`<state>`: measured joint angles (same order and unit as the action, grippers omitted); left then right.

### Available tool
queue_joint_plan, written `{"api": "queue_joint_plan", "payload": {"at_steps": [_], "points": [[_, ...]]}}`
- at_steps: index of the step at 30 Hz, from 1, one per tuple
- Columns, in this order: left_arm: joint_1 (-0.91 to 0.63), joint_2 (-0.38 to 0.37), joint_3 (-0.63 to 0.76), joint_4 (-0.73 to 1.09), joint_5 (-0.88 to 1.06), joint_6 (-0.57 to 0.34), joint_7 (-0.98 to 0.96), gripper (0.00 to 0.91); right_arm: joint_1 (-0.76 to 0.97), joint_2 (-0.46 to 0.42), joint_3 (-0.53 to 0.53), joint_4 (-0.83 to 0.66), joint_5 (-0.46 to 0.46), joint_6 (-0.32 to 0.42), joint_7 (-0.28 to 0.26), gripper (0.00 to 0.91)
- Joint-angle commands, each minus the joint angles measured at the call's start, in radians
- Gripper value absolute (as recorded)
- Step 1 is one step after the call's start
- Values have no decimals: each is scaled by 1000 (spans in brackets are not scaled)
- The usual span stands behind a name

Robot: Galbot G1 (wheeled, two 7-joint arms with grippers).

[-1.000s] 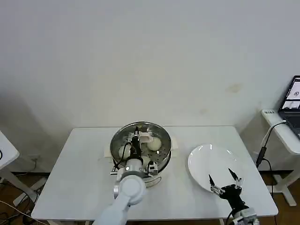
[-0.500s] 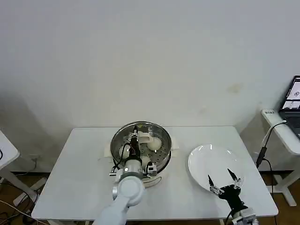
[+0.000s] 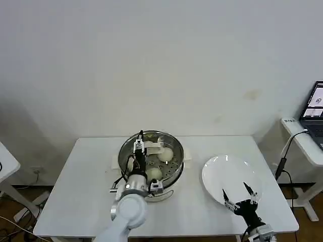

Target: Take steamed baozi put them in steamer then cover it.

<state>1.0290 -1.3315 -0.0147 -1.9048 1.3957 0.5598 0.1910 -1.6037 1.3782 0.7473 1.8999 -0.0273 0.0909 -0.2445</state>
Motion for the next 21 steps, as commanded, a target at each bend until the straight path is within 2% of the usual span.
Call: {"api": "queue_joint_plan", "payload": {"at_steps": [1,11,21], "points": [[106,101,-12,-169,-127,-41,-83,907,-1,1,-8,-3,-5,2,1,907],[210,122,-15,-254,-285,-130,-139,907,-4,-4,-15,-3,-6,0,0,907],[311,132,-79,-339,-384,-155,-145,907,-10,-11,-17,0,-6,1,-1,907]]}}
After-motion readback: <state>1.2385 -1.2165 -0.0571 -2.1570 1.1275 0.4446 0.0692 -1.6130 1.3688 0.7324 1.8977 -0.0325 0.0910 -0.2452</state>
